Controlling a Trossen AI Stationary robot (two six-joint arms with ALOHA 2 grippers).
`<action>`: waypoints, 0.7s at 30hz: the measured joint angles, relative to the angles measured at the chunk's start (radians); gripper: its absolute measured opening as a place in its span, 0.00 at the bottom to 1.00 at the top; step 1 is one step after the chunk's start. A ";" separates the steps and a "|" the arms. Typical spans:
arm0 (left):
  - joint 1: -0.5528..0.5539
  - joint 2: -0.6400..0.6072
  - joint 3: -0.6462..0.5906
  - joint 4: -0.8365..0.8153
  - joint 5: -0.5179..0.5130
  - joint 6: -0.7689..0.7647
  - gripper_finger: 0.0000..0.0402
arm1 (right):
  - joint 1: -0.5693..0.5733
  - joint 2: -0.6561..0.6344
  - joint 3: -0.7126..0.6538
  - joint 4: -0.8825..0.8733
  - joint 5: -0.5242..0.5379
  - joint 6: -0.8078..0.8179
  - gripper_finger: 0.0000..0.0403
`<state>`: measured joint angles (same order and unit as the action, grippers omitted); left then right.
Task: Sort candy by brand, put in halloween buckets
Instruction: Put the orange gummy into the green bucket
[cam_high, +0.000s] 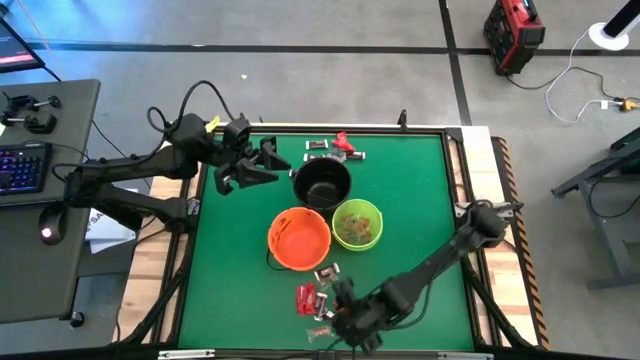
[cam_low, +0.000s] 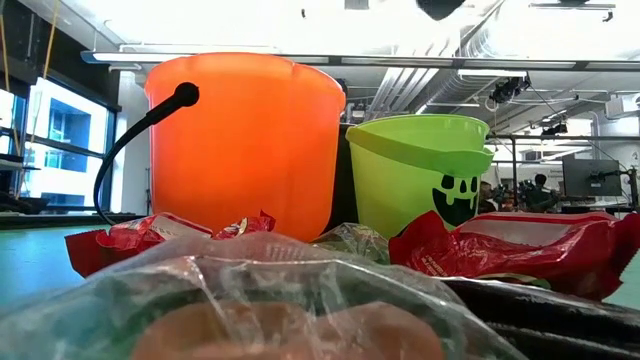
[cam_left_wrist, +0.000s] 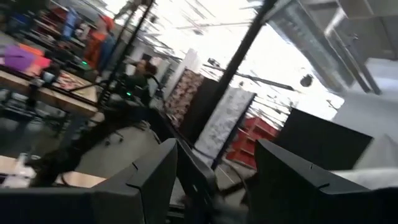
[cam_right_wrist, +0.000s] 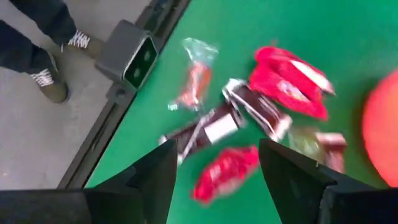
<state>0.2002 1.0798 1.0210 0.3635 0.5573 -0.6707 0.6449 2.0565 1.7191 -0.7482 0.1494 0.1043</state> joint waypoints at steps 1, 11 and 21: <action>0.000 0.000 0.000 0.000 -0.015 0.001 0.51 | -0.001 0.020 0.003 0.028 -0.006 -0.018 0.55; -0.007 0.000 0.000 -0.002 -0.019 -0.033 0.51 | -0.003 0.131 0.002 0.276 -0.055 -0.130 0.55; -0.007 0.000 0.000 -0.034 -0.018 -0.033 0.51 | -0.003 0.190 0.002 0.297 -0.105 -0.156 0.54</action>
<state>0.1932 1.0801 1.0210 0.3295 0.5392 -0.7038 0.6417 2.2467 1.7206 -0.4510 0.0448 -0.0513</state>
